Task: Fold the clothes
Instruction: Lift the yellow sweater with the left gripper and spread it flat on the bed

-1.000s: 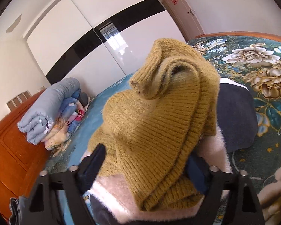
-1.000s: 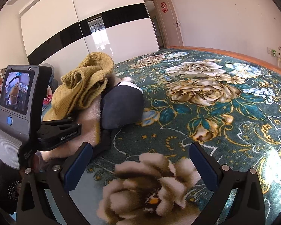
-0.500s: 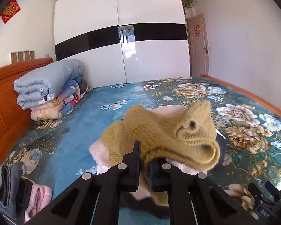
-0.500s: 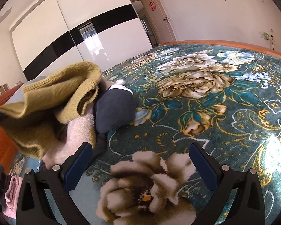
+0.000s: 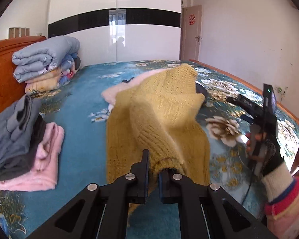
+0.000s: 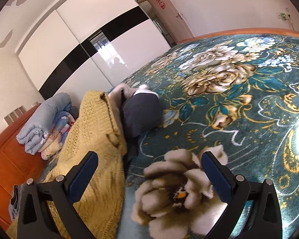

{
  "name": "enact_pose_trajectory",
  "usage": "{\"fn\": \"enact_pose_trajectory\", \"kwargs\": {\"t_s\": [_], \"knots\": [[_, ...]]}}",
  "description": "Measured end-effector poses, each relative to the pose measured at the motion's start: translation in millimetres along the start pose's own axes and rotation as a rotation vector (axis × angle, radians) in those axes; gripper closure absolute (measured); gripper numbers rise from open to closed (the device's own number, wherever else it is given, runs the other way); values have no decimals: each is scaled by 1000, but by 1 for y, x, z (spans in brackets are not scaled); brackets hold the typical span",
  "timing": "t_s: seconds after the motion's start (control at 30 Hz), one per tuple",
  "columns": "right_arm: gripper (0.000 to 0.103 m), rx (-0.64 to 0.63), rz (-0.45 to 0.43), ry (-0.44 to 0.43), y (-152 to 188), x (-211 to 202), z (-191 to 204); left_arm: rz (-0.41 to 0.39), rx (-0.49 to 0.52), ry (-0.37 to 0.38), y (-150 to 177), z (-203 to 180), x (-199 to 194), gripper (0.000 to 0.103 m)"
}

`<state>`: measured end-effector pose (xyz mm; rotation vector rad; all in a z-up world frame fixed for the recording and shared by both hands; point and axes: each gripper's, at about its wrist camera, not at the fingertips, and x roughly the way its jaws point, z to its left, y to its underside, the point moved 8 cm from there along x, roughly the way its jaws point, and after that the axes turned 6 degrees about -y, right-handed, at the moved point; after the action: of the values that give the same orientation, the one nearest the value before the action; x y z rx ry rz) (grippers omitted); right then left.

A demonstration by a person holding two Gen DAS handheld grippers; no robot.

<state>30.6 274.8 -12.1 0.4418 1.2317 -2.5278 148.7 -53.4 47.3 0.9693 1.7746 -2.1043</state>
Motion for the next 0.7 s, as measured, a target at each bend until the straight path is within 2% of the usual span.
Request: {"fn": "enact_pose_trajectory", "kwargs": {"t_s": [0.13,0.2,0.27,0.37,0.5,0.57,0.6,0.63,0.67,0.7], "knots": [[0,23,78,-131,13,13,21,5,17,60,12,-8,-11,95],[0,54,153,-185,26,26,26,9,11,28,15,-1,-5,95],[0,65,213,-183,38,36,26,14,-29,12,17,9,1,95],[0,52,266,-188,48,43,30,33,-100,49,19,19,6,94],[0,88,353,-256,62,48,38,62,-87,72,30,16,10,93],[1,101,401,-242,74,48,38,61,-90,80,32,15,9,93],[9,93,418,-230,79,49,39,59,-93,85,33,15,9,92],[22,87,435,-219,85,49,41,57,-96,89,34,15,8,92],[30,80,453,-209,89,50,42,55,-99,93,35,16,8,92],[45,74,471,-200,94,51,44,52,-103,93,34,18,6,92]]}}
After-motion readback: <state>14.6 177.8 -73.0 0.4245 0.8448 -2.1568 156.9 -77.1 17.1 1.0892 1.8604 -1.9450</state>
